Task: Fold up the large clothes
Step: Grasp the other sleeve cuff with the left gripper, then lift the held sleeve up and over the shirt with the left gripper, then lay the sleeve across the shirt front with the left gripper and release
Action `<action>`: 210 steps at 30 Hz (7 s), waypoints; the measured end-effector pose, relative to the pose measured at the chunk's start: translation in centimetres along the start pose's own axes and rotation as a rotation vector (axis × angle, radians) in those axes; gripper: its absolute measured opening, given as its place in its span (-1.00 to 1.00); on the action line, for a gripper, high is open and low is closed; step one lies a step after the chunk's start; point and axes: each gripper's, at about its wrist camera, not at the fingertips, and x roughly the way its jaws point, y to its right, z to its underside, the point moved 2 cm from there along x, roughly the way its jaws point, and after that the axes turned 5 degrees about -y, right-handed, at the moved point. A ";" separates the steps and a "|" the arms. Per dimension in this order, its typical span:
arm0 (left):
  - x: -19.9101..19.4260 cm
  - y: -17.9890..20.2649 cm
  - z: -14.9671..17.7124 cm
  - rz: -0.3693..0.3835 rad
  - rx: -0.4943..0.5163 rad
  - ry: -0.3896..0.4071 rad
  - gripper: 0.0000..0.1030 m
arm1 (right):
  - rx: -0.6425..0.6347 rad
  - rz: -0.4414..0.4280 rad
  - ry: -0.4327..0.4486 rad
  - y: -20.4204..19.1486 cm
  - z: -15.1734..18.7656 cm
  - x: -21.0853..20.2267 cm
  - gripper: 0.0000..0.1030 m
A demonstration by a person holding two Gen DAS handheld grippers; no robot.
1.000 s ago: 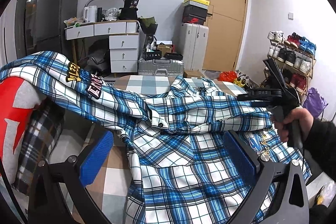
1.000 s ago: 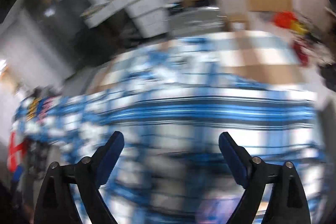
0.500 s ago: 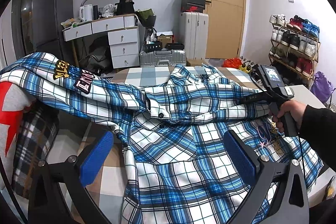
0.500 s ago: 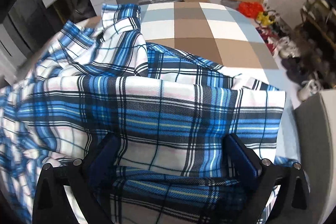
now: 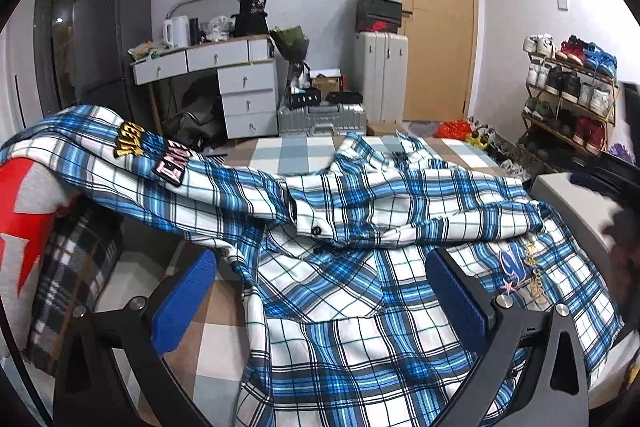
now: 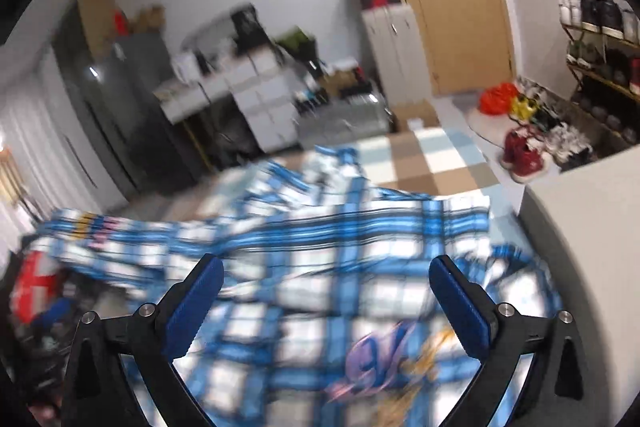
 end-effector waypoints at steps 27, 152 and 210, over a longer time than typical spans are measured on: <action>-8.1 -29.4 -3.3 0.165 -0.775 -0.187 0.98 | 0.015 -0.222 -0.066 -3.4 7.8 -2.5 1.00; 8.3 11.7 -6.3 0.679 0.279 -0.542 0.45 | 0.506 0.161 0.125 13.3 5.8 -8.4 1.00; 13.4 -8.0 -1.5 0.295 0.028 -0.594 0.53 | -0.182 0.235 -0.485 5.1 -0.8 14.6 1.00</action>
